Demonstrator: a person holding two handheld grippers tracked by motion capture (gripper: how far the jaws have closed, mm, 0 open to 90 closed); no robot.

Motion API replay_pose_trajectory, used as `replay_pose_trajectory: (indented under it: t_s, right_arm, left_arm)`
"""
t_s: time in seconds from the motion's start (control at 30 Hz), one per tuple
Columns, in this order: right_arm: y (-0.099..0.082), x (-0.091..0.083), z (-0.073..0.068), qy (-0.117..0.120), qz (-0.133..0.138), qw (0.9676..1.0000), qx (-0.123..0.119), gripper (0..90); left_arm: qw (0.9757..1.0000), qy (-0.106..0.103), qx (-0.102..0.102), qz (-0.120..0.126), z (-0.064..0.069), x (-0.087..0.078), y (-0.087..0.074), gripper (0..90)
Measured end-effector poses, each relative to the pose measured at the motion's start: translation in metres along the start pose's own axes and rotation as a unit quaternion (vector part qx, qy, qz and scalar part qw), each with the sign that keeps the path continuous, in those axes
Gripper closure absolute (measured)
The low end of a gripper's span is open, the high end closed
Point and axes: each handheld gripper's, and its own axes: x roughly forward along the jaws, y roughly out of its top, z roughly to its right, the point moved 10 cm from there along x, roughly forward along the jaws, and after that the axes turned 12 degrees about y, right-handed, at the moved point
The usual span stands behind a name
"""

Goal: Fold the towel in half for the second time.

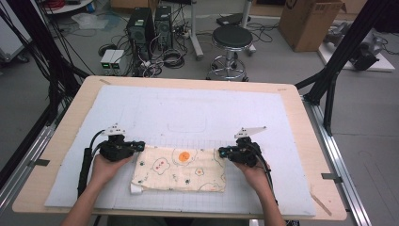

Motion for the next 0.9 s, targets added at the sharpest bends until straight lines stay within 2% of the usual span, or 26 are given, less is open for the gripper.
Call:
replay_pose_trajectory:
  t_s: [0.1,0.2,0.23,0.3,0.47,0.53,0.63,0.9]
  right_arm:
    - [0.004,0.000,0.003,-0.002,-0.006,1.0000,-0.005,83.8]
    - [0.008,-0.001,0.009,-0.003,-0.010,0.9999,0.000,84.0]
    - [0.009,-0.001,0.011,-0.003,-0.009,1.0000,0.001,84.0]
    - [0.013,-0.004,0.015,-0.005,-0.008,0.9999,0.006,84.1]
    - [0.024,-0.008,0.028,-0.006,0.002,0.9998,0.020,84.1]
    - [0.028,-0.009,0.034,-0.004,0.007,0.9995,0.031,84.2]
    - [0.033,-0.008,0.043,-0.005,0.013,0.9993,0.036,84.2]
    - [0.046,-0.006,0.061,-0.012,0.022,0.9982,0.055,84.3]
  left_arm:
    - [0.9999,0.005,0.012,-0.010,0.001,0.004,0.002,83.8]
    - [0.9999,0.006,0.006,-0.010,-0.002,0.008,0.006,84.0]
    - [1.0000,0.008,-0.003,-0.005,-0.002,0.009,0.008,84.0]
    - [0.9999,0.008,-0.009,-0.006,-0.005,0.012,0.011,84.1]
    - [0.9998,0.015,-0.010,0.003,-0.009,0.018,0.024,84.2]
    - [0.9998,0.016,-0.014,0.001,-0.011,0.021,0.028,84.2]
    - [0.9996,0.021,-0.020,0.004,-0.015,0.025,0.037,84.3]
    - [0.9988,0.044,-0.022,0.004,-0.027,0.037,0.060,84.2]
